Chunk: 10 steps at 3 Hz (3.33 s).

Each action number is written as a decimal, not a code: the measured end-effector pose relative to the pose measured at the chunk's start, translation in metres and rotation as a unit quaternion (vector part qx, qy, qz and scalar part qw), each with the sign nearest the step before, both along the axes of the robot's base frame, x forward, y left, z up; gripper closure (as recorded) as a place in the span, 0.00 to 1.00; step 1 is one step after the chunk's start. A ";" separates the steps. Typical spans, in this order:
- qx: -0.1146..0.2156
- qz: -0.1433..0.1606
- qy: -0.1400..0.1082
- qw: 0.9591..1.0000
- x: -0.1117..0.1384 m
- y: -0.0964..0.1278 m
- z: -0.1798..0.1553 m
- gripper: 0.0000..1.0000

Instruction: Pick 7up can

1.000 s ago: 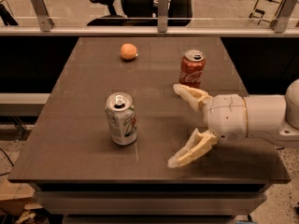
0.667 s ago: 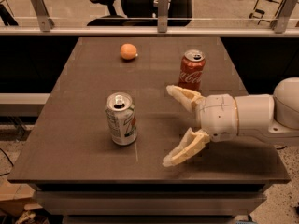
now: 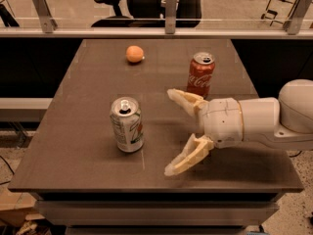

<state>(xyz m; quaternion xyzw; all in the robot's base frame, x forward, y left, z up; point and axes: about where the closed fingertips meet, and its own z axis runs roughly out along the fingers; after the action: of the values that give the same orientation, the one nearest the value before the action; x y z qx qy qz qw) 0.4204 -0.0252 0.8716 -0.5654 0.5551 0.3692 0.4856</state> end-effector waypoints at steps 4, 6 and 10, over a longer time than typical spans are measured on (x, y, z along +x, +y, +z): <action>0.017 0.063 0.010 0.998 0.002 0.053 -0.008 0.00; 0.011 0.061 0.000 0.998 0.003 0.071 -0.006 0.28; 0.016 0.030 -0.023 0.999 0.000 0.052 0.007 1.00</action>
Offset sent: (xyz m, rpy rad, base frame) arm -0.0001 0.0421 -0.0109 0.0380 0.0301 0.1195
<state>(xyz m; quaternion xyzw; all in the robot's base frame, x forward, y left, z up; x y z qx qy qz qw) 0.4209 0.0266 0.8789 -0.5826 0.5207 0.3790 0.4957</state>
